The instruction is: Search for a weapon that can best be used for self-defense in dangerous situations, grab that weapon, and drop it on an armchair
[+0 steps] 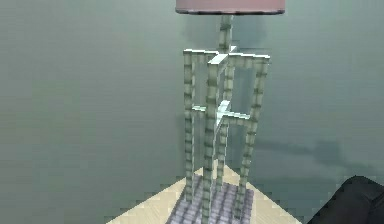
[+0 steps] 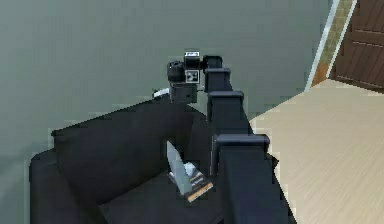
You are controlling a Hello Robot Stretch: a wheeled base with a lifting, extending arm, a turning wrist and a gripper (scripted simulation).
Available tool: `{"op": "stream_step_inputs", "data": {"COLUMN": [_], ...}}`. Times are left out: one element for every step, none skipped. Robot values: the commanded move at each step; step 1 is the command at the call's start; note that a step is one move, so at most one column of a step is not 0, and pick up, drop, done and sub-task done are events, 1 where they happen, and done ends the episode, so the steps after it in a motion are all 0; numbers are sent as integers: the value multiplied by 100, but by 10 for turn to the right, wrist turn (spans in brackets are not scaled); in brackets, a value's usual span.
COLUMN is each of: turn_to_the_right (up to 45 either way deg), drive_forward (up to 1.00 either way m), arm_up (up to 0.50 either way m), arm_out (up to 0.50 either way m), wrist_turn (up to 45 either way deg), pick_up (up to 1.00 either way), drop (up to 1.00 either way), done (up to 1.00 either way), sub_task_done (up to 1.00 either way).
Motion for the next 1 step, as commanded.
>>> {"op": "stream_step_inputs", "data": {"turn_to_the_right": [0], "drive_forward": [0], "arm_up": [0], "arm_out": [0], "wrist_turn": [0], "pick_up": [0], "drop": [0], "done": [100], "sub_task_done": [0]}}
